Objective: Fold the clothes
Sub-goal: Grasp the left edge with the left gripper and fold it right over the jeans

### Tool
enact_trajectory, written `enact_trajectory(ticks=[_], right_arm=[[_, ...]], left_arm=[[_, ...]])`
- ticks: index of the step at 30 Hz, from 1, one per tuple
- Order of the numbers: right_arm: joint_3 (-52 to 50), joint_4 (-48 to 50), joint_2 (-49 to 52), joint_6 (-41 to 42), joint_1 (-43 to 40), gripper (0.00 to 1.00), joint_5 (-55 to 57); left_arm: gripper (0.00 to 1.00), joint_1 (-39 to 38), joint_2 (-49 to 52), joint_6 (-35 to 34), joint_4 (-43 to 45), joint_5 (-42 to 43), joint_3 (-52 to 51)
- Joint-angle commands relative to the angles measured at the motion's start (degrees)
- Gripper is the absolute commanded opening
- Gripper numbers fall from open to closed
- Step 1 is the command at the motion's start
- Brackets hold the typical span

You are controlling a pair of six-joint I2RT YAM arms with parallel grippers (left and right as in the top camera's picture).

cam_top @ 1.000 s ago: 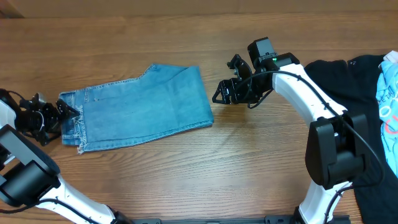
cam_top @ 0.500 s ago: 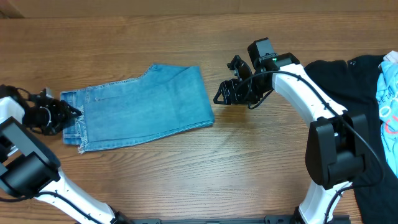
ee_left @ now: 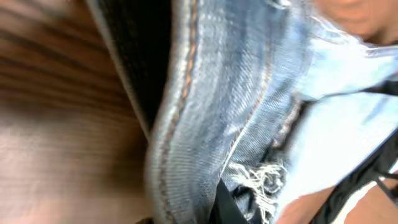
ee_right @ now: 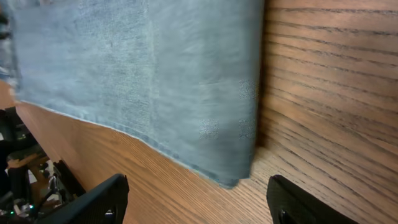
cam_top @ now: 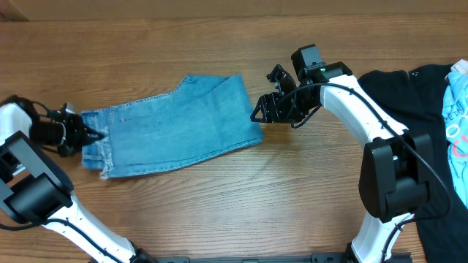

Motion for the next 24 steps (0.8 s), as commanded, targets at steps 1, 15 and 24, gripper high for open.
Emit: enact_trajectory(ticks=[1,15,24], right_arm=[[0.35,-0.02,-2.10,-0.26,-0.17,0.75,-0.52],[0.37,-0.33,-2.23,-0.24,-0.17,0.73,-0.52],[0.35,-2.10,-2.23,-0.28,-0.17,0.71,-0.52]], left_arm=[[0.04,-0.22,-5.70,0.87,-7.98,-2.56,14.34],[0.04,-29.88,-7.82,-6.97,-22.88,-29.62,38.99],[0.39,-44.15,1.25,-11.06,-23.12,-43.32,38.84]])
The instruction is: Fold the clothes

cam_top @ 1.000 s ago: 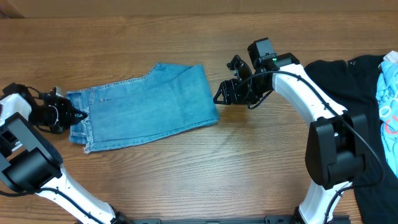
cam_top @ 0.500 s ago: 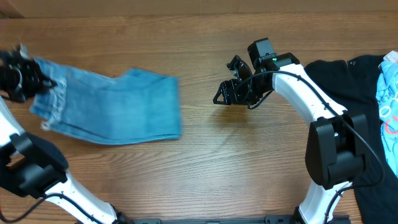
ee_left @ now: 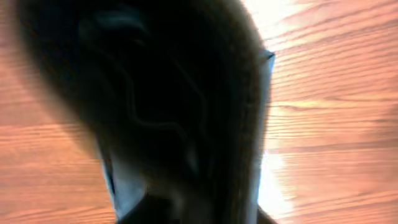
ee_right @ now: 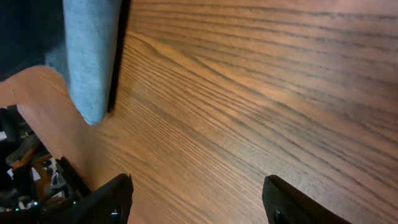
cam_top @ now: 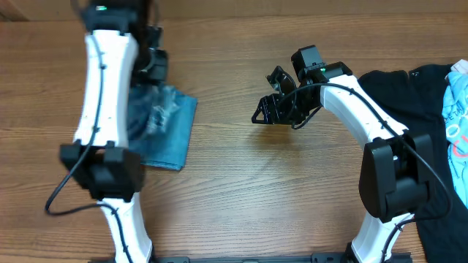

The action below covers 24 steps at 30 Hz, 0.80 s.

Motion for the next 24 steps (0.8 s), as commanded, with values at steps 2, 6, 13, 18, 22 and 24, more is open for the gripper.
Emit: enact_trajectory(ticks=[2,6,13,18,22,24], right_arm=[[0.39,-1.07,-2.23,-0.26,-0.17,0.71,-0.46],[0.39,-1.18,-2.23,-0.26,-0.17,0.75,-0.46],[0.37,-1.31,-2.23,-0.26,-0.17,0.76,-0.48],[0.37,-1.66,-2.23,-0.24,-0.17,0.77,-0.48],[0.37,-1.88,-2.23,-0.24,-0.17,0.77,-0.48],[0.37,-2.25,-2.23,-0.24,-0.17,0.77,-0.48]], left_arm=[[0.47,-1.79,4.04,-4.09,-0.98,-9.46,-0.28],[0.55,0.02,2.80,-5.14,-3.48,-8.68,1.73],[0.79,7.26,1.11,-5.03,-2.54,1.55,0.96],[0.83,14.97,1.22,-1.90,2.58,16.31,-9.07],[0.82,18.08,1.22,3.19,10.03,22.34,-22.82],[0.82,19.37,1.22,3.19,15.30,22.23,-29.64]])
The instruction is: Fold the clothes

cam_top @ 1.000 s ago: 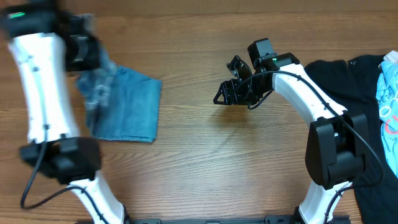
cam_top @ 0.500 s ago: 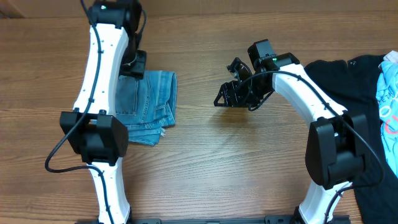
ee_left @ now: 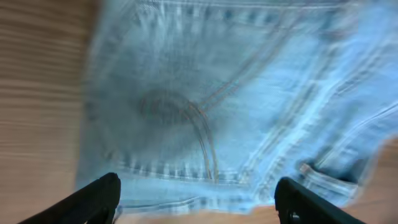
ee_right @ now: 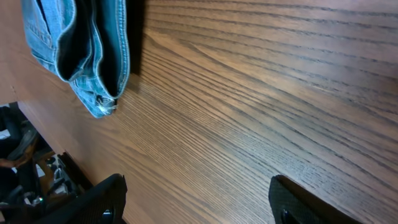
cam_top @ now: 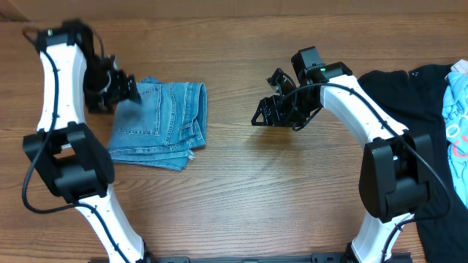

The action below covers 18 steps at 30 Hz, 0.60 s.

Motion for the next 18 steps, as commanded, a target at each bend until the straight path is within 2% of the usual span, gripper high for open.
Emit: enact_trajectory(ticks=[1,4,5,6,8,10,11,12,15,18], right_arm=[[0.37,-0.57,-2.23,-0.24,-0.17,0.77,-0.42],[0.37,-0.94,-2.23,-0.24,-0.17,0.78,-0.42],[0.37,-0.96,-2.23,-0.24,-0.17,0.77,-0.44],[0.37,-0.96,-2.23,-0.22,-0.17,0.77,-0.44],[0.37,-1.01,-2.23,-0.22,-0.17,0.77,-0.44],[0.37,-1.18,-2.23,-0.20,-0.17,0.78,-0.44],[0.37,-1.27,-2.23,-0.20,-0.17,0.77,-0.44],[0.37,-1.38,-2.23,-0.20,-0.17,0.77,-0.44],[0.37,-1.88,-2.23,-0.20,-0.17,0.77,-0.44],[0.37,-2.27,-2.23,0.02,-0.17,0.77,-0.44]], left_arm=[[0.81,1.51,-0.74,3.56,7.87,6.16,-12.83],[0.82,2.36,-0.74,3.58,14.38,6.08,-19.12],[0.80,2.36,-0.74,3.56,15.80,5.42,-20.39],[0.73,2.36,-0.74,3.52,17.79,4.31,-22.12],[0.49,2.47,-0.74,2.34,22.05,2.43,-26.05],[0.20,2.95,-0.74,-2.08,25.79,-2.29,-29.51],[0.09,3.45,-0.74,-4.90,27.69,-5.29,-31.04],[0.04,4.04,-0.74,-7.06,28.74,-7.34,-31.89],[0.04,8.22,-0.74,-12.28,31.21,-10.34,-32.57],[0.04,13.35,-0.74,-13.66,33.27,-10.69,-31.85]])
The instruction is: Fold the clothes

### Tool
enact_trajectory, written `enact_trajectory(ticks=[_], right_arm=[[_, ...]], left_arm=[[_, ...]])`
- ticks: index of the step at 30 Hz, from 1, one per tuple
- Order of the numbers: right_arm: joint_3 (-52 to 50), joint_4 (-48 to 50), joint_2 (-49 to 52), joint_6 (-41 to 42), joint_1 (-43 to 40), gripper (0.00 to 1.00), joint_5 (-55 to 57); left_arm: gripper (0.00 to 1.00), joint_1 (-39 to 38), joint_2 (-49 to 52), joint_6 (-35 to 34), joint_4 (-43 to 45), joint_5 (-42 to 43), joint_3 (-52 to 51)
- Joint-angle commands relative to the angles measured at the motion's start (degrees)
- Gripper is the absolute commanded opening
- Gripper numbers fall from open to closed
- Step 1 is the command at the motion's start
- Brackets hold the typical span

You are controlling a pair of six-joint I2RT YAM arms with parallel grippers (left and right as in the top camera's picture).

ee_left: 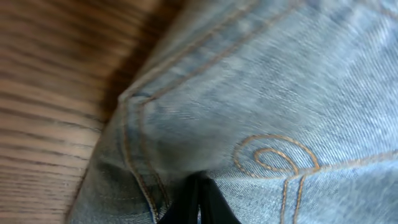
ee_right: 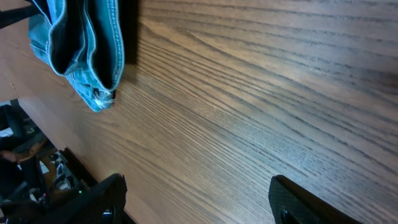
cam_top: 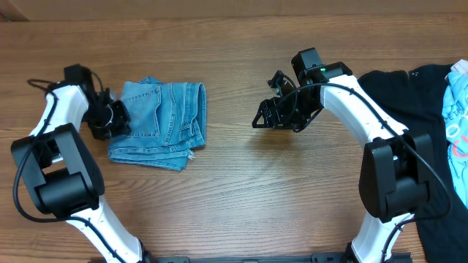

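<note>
Blue denim shorts (cam_top: 162, 120) lie folded in a stack left of the table's middle. My left gripper (cam_top: 111, 120) is at their left edge. The left wrist view is filled with denim (ee_left: 280, 93) and orange stitching, and the left gripper (ee_left: 199, 200) has its dark fingers pressed together into the cloth, shut on it. My right gripper (cam_top: 272, 113) hangs open over bare wood right of the shorts. In the right wrist view the right gripper (ee_right: 199, 202) has its fingers wide apart, with the folded shorts (ee_right: 87, 50) at the far upper left.
A black garment (cam_top: 409, 95) lies at the right end of the wooden table (cam_top: 241, 190), with a light-blue printed garment (cam_top: 457, 109) on top at the edge. Bare wood lies between the shorts and the right gripper.
My left gripper was open over the shorts' upper left part; it is now lower at their left edge and shut on the denim. The shorts and the right arm have stayed put.
First the shorts lay spread out lengthwise, my left gripper shut on their left end and the right gripper open at their right end. Then the left arm held the cloth bunched over to the left. Then the shorts lay folded, the left gripper open. Now it grips their left edge.
</note>
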Motion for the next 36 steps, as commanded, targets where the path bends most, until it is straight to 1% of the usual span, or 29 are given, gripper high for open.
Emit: enact_trajectory(ticks=[1,6,9,12,16,20,22,23,24,25,26,27,28,31,32,34,35,36], right_arm=[[0.35,-0.42,-2.21,0.07,-0.17,0.77,-0.44],[0.35,-0.90,-2.21,0.22,-0.17,0.77,-0.42],[0.35,-0.87,-2.21,0.22,-0.17,0.77,-0.44],[0.35,-0.83,-2.21,0.37,-0.17,0.77,-0.48],[0.35,-0.83,-2.21,1.53,-0.17,0.77,-1.07],[0.35,-0.59,-2.21,1.51,-0.17,0.77,-1.49],[0.35,-0.63,-2.21,1.51,-0.17,0.77,-1.46],[0.35,-0.61,-2.23,1.51,-0.17,0.79,-1.49],[0.35,-0.50,-2.36,1.49,-0.17,0.81,-1.44],[0.37,-0.28,-2.54,1.49,-0.17,0.83,-1.49],[0.39,0.13,-2.97,1.51,-0.17,0.83,-1.81],[0.52,0.68,-3.78,1.51,-0.17,0.85,-2.12],[0.90,1.07,-4.74,1.49,-0.17,0.87,-1.84],[4.15,2.08,-8.81,1.44,-0.48,0.90,-0.28],[5.55,2.19,-10.21,1.42,-0.72,0.91,0.37],[9.01,2.23,-13.70,1.44,-1.38,0.93,2.16],[10.47,2.16,-15.43,1.44,-1.77,0.94,3.13],[12.07,2.21,-17.66,1.44,-2.27,0.99,4.42]], left_arm=[[0.04,9.49,4.74,-5.01,4.52,-11.93,-2.01],[0.04,18.64,4.74,-4.72,9.35,-12.50,-1.36],[0.04,21.46,4.74,-1.49,13.44,-11.69,-1.18],[0.04,22.23,4.74,2.23,17.97,-11.34,-1.03],[0.04,22.23,4.74,2.05,21.94,-14.86,0.37],[0.11,22.23,4.74,2.86,22.80,-13.97,4.33],[0.14,22.08,4.72,4.98,20.48,-12.33,7.80],[0.23,21.86,4.68,4.87,16.85,-11.91,11.61],[0.35,21.81,4.59,4.87,14.67,-10.56,13.97],[0.41,21.84,4.37,4.85,12.35,-8.46,16.50],[0.57,21.84,4.13,4.98,10.01,-6.08,19.02],[0.62,21.81,3.50,5.44,6.62,-3.78,22.27],[0.62,21.66,2.73,6.40,3.26,-2.08,25.59],[0.61,20.63,-0.39,9.07,-4.26,2.54,32.61],[0.61,19.80,-2.54,10.45,-6.88,5.53,34.75],[0.61,17.57,-7.65,13.40,-11.41,8.46,36.79],[0.62,16.26,-10.43,14.51,-13.07,8.13,36.94],[0.64,14.49,-14.01,15.54,-15.19,7.91,36.94]])
